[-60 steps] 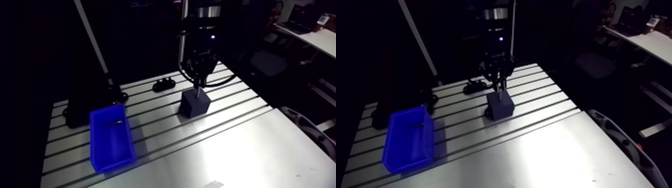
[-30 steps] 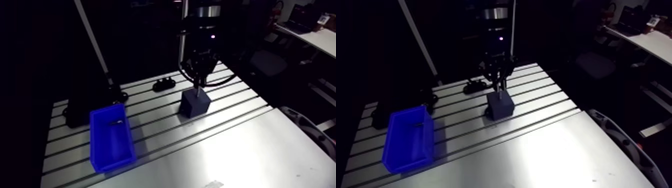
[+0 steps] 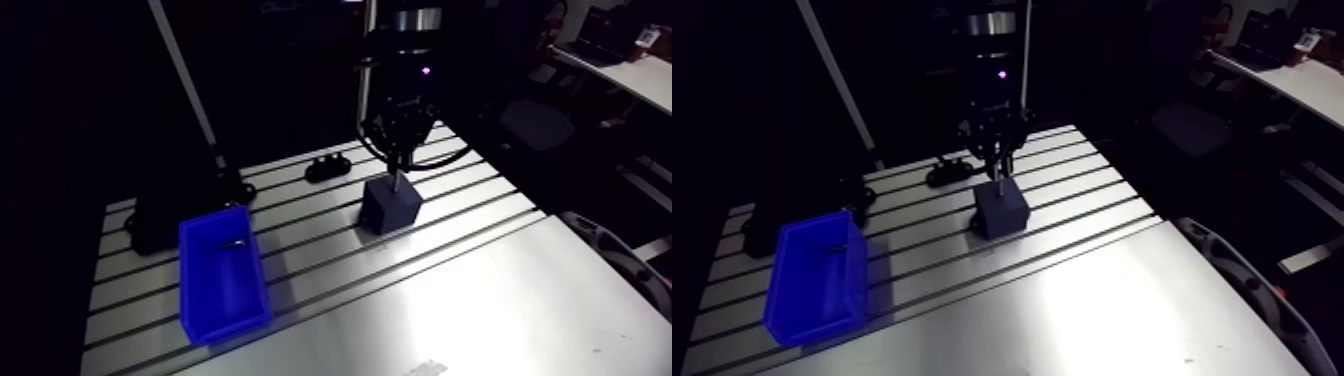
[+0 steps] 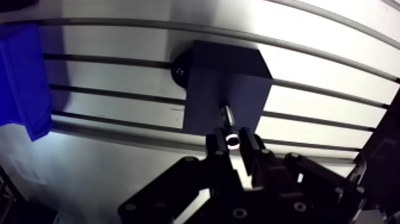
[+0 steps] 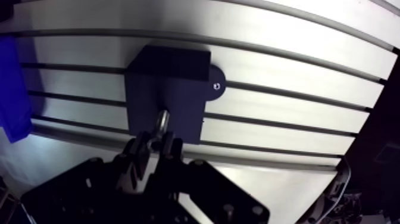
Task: Pick up the M10 bolt and insert it into the hole until fully seated.
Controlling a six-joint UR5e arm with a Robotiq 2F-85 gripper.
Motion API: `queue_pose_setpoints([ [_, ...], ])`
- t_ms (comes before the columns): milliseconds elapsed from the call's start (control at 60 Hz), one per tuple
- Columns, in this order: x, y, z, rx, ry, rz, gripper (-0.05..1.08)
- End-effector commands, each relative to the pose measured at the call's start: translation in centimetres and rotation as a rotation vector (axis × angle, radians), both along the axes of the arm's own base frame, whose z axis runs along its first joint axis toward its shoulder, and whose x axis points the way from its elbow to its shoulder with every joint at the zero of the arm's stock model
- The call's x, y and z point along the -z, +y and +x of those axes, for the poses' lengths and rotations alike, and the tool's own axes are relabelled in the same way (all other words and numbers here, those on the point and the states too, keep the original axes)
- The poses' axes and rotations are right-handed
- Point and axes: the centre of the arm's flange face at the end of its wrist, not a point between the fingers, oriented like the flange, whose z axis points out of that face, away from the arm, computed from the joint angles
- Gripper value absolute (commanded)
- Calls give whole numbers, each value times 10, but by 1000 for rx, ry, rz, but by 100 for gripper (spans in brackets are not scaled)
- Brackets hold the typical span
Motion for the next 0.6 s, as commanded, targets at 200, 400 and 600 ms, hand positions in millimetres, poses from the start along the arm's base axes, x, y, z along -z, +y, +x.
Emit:
queue_pose_setpoints([
  [200, 1, -1, 1, -1, -2, -2, 108],
  [400, 1, -2, 2, -1, -3, -3, 108],
  [600, 2, -2, 2, 0, -3, -3, 108],
])
